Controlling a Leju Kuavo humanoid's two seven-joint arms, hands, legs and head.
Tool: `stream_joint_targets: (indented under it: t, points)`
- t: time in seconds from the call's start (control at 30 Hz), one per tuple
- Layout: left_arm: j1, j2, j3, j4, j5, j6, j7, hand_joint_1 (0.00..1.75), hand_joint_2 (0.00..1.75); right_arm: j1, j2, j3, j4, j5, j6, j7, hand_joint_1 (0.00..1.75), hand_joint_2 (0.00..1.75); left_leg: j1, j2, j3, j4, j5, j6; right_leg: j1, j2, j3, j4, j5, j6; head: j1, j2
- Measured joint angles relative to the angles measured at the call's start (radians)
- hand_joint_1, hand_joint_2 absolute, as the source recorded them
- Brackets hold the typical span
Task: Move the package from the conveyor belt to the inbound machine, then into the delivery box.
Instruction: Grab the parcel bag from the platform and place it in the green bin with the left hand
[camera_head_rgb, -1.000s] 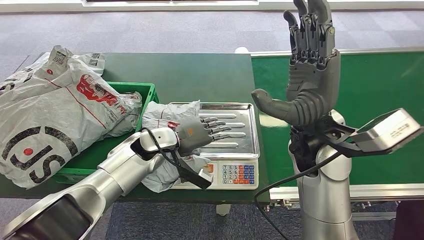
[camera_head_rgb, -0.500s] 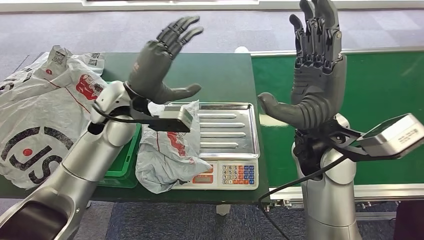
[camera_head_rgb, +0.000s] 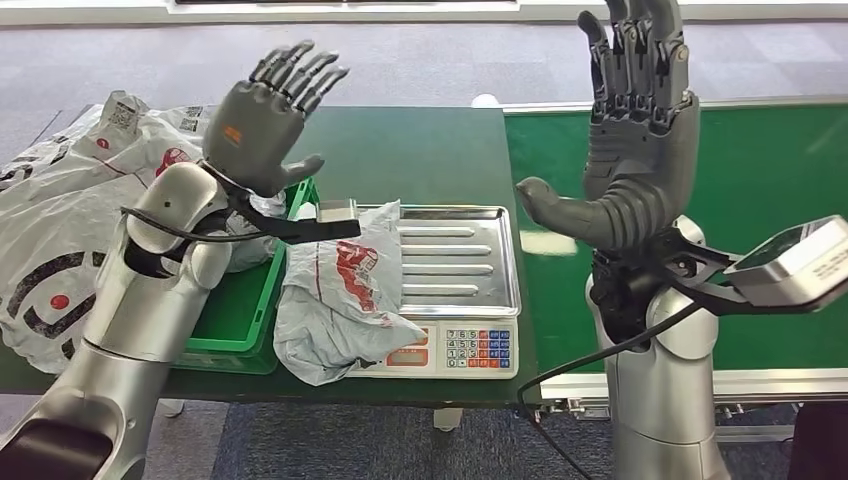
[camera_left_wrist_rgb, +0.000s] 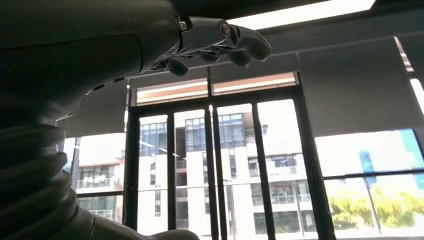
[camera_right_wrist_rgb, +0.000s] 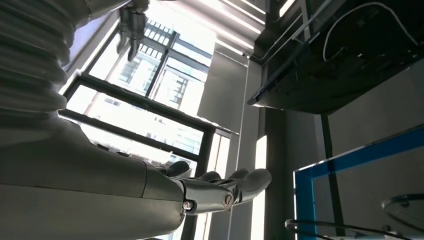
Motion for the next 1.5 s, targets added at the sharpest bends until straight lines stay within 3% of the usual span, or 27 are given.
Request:
stream_joint_targets:
  t: [0.2,0.37,1.0,1.17,1.5]
  points:
    - [-0.024,0.005,-0.129,0.324,0.007,-0.061,-0.074,0.0,1.75,-0.025,0.002,0.005,0.028,-0.004,0.013,-0.002,0.0,1.75,0.0,0.0,0.0,0.0,0.0,0.0,0.0,0.0,0.0,0.0,0.001,0.0,0.0,0.0]
    - [-0.033,0.007,-0.175,0.455,0.013,-0.059,-0.085,0.0,1.75,-0.03,0.002,0.006,0.045,-0.007,0.012,-0.003,0.0,1.75,0.0,0.0,0.0,0.0,0.0,0.0,0.001,0.0,0.0,0.0,0.0,-0.001,0.0,0.0]
    - [-0.08,0.008,-0.252,0.589,0.065,-0.098,-0.135,0.0,1.75,-0.031,0.002,0.012,0.069,-0.02,0.009,-0.012,0.0,1.75,0.0,-0.002,0.0,0.0,0.0,0.0,0.001,0.0,0.001,0.0,-0.001,0.0,0.0,0.0]
    - [-0.119,0.007,-0.322,0.627,0.042,-0.278,-0.17,0.0,1.75,-0.032,0.004,0.014,0.075,-0.025,0.009,-0.012,0.0,1.75,0.0,-0.003,0.003,-0.001,0.0,0.0,0.0,-0.002,0.004,0.0,-0.001,0.0,0.0,0.0]
    - [-0.162,-0.003,-0.425,0.688,0.029,-0.31,-0.181,0.0,1.75,-0.037,0.007,0.023,0.088,-0.027,0.009,-0.012,0.0,1.75,0.0,-0.002,0.012,-0.003,-0.002,-0.002,0.001,-0.002,0.012,0.0,-0.003,-0.003,0.0,0.0]
